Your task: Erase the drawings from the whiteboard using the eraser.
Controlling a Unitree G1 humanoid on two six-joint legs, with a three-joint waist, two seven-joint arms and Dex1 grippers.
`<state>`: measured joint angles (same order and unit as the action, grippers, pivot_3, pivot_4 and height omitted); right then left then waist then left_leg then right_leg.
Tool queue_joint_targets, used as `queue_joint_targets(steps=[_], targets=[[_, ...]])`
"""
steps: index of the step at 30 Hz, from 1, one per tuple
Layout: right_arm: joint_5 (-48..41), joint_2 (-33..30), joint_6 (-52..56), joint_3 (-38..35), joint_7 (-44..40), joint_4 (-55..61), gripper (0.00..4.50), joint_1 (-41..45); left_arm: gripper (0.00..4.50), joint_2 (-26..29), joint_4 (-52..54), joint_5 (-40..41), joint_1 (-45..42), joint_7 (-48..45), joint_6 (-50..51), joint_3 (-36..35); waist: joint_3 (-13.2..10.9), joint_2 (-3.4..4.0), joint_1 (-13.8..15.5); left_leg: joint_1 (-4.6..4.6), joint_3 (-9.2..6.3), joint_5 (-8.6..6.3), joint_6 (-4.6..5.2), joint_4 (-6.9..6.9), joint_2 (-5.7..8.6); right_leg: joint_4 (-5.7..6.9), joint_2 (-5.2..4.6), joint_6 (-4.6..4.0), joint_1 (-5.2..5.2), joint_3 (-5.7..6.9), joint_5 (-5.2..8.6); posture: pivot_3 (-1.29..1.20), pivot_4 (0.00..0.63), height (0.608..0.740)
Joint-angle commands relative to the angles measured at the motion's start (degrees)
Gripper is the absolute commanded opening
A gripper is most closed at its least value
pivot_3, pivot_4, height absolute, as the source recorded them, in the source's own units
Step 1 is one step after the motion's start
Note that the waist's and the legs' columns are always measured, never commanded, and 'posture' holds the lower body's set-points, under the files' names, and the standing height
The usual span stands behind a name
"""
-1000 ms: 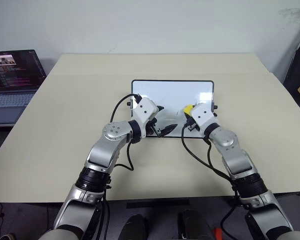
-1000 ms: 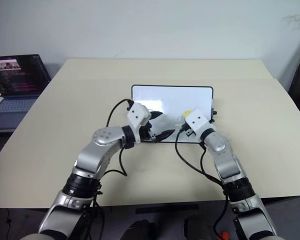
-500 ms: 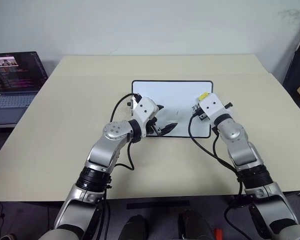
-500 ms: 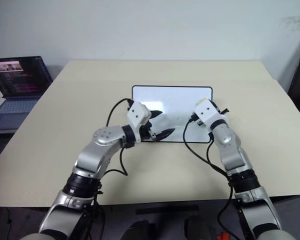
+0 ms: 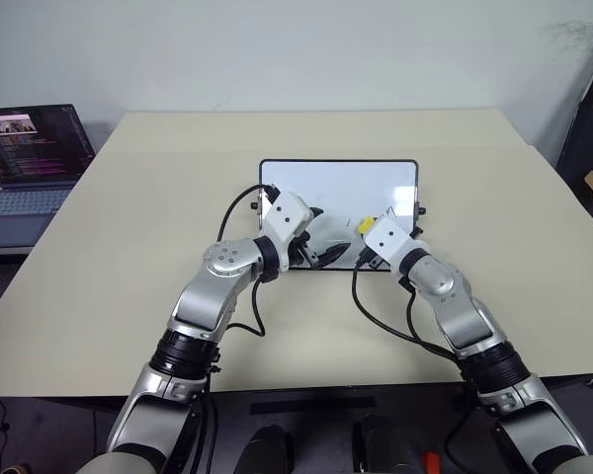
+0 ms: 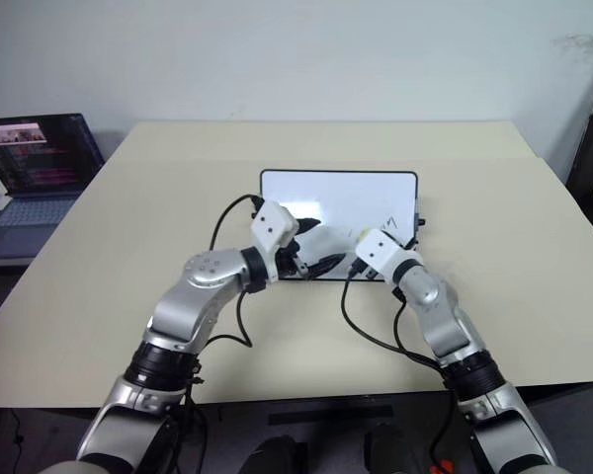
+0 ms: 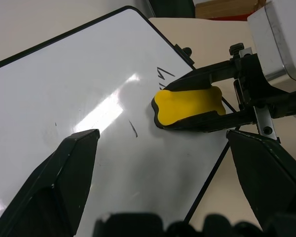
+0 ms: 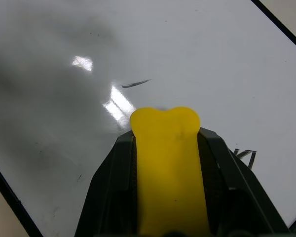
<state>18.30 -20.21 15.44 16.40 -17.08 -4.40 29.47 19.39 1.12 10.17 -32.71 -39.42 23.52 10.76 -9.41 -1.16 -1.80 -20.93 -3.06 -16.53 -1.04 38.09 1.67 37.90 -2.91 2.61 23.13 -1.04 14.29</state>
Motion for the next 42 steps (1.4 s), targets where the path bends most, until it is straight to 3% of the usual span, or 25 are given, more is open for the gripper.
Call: queue_joint_targets(steps=[1, 22, 36, 42], targets=[[2.4, -2.2, -0.1, -3.9, 3.9, -1.7, 1.27, 2.2, 4.5, -0.1, 1.4, 0.6, -0.1, 0.2, -0.2, -1.2, 0.0, 0.0, 0.0, 0.0, 0.0, 0.0, 0.0, 0.0, 0.01, 0.0, -0.01, 0.0, 0.0, 0.0, 0.0, 0.0, 0.15, 0.74], [0.9, -4.2, 7.7, -4.7, -2.6, 3.1, 1.27, -4.8, 4.5, -0.2, 2.0, 0.9, 0.3, 0.3, 0.1, -1.2, 0.0, -0.04, 0.1, 0.01, -0.03, 0.0, 0.01, -0.03, 0.01, -0.06, -0.02, 0.01, -0.05, 0.04, 0.01, 0.0, 0.15, 0.74], [0.8, -0.3, 2.7, -4.7, 1.5, -3.5, 1.27, 5.6, 4.5, -0.7, 2.7, 0.8, 0.7, 0.4, 0.4, -1.1, 0.0, -0.04, -0.2, 0.03, 0.03, 0.04, 0.03, -0.02, -0.01, -0.05, 0.0, 0.0, -0.03, -0.01, 0.0, 0.0, 0.15, 0.74], [0.9, -0.7, 2.6, -5.1, 1.5, -5.1, 1.27, 5.5, 4.5, -0.6, 3.5, 0.8, 1.2, 0.7, 1.0, -1.3, 0.0, -0.04, -0.2, 0.02, 0.01, 0.03, 0.03, -0.05, -0.01, -0.05, -0.01, 0.0, -0.01, -0.01, 0.0, 0.0, 0.15, 0.74]])
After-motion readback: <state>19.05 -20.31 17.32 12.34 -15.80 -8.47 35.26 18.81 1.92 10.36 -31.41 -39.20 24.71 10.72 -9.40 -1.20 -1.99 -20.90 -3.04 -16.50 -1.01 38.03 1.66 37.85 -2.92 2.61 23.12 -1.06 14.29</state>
